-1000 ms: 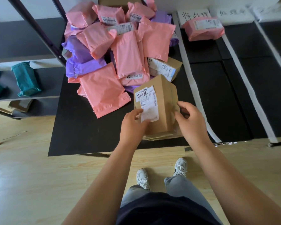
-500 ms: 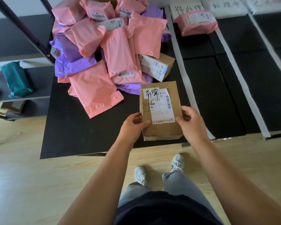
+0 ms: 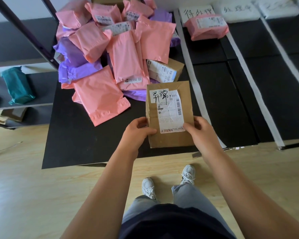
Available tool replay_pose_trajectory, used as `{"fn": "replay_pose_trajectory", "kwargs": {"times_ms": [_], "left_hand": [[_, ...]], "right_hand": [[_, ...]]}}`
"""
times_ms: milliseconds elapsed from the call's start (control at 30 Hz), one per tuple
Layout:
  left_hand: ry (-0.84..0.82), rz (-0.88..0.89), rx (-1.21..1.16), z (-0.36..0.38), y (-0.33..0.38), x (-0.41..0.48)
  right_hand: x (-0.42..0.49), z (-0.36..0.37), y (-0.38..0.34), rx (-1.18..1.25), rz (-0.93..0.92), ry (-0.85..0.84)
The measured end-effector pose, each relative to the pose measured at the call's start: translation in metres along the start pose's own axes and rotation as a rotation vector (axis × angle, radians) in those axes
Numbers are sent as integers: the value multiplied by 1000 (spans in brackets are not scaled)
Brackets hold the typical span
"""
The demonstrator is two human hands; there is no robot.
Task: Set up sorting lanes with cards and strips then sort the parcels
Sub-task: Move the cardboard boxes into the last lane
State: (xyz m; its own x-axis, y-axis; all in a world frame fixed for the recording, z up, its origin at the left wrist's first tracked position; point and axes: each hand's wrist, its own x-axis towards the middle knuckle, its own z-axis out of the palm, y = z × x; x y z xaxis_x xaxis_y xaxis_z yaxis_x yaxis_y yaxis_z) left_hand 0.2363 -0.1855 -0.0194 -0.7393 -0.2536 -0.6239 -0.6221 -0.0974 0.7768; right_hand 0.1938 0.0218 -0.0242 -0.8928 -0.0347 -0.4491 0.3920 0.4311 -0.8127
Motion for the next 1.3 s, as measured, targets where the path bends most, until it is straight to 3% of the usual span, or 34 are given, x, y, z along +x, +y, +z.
{"fn": "replay_pose_trajectory", "kwargs": {"times_ms": [167,433,700,1300], "left_hand": [[12,85,-198,-17,30,-24],[131,307,-226,-48,84,-74],[80,521,-225,-76,113,-108],[40,615,-175,-98,121,-119]], "right_hand": [[-15,-1,-45,95,-90,-28],[-48,-9,-116,177,-332,-107],[-81,-13,-155,219,-503,-91],[-101,-17,-167,251,-621,-90]]}}
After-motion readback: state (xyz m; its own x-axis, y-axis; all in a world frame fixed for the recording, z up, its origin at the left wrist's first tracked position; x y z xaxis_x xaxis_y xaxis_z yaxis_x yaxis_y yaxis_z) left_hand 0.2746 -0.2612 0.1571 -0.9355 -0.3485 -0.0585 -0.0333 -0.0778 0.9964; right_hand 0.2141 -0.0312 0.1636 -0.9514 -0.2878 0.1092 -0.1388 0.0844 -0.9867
